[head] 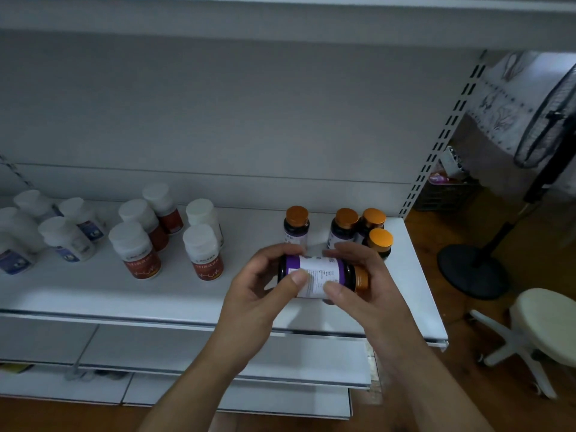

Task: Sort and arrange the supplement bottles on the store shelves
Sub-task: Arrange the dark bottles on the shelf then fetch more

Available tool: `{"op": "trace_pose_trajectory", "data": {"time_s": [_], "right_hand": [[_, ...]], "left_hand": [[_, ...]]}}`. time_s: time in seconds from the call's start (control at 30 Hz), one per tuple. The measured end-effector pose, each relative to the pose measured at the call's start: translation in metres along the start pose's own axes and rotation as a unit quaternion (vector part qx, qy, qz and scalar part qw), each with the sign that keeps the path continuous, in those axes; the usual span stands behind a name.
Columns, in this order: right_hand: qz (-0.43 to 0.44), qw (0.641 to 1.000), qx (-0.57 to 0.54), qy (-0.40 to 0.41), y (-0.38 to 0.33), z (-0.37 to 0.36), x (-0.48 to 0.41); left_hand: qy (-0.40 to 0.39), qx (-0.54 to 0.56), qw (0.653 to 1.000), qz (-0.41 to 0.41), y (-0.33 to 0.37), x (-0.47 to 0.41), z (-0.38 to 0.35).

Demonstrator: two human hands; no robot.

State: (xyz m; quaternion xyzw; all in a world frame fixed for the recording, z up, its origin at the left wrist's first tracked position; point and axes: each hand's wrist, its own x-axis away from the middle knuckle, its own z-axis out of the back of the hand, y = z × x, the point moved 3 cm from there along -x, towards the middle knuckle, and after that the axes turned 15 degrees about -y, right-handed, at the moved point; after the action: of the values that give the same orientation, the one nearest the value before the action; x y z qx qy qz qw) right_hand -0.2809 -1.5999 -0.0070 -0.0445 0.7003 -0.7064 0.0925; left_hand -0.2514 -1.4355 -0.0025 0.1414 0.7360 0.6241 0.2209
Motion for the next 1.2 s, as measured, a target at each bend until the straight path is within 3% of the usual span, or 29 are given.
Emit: {"op": "trace_pose_trajectory", "data": {"time_s": [0.27,0.43,0.6,0.8,0.97,1.2], "right_hand": [[-0.019,0.997,-0.037,0.065,0.0,0.001,-0.003],[-0.001,1.0,-0.013,0.021,-0.002,0.002,-0.001],[-0.004,0.997,-0.063,0.052,0.001,0.002,-0.003],[0.001,1.0,-0.016,0.015,0.0,0.001,-0.003],[-0.002,0.997,-0.055,0.046,-0.001,0.002,-0.007],[0.0,1.0,-0.023,0.003,-0.002,0.003,-0.006]], "left_hand": [[-0.044,0.001,0.999,0.007,-0.006,0.0,0.003],[0.017,-0.015,0.999,0.033,-0.009,-0.003,0.007],[-0.04,-0.009,0.999,-0.004,-0.004,-0.002,0.005],[0.02,-0.029,0.999,0.015,-0.004,-0.006,0.007],[-0.046,-0.003,0.999,-0.011,-0.004,-0.004,0.007],[0.022,0.004,0.999,0.027,-0.004,-0.006,0.01]]}}
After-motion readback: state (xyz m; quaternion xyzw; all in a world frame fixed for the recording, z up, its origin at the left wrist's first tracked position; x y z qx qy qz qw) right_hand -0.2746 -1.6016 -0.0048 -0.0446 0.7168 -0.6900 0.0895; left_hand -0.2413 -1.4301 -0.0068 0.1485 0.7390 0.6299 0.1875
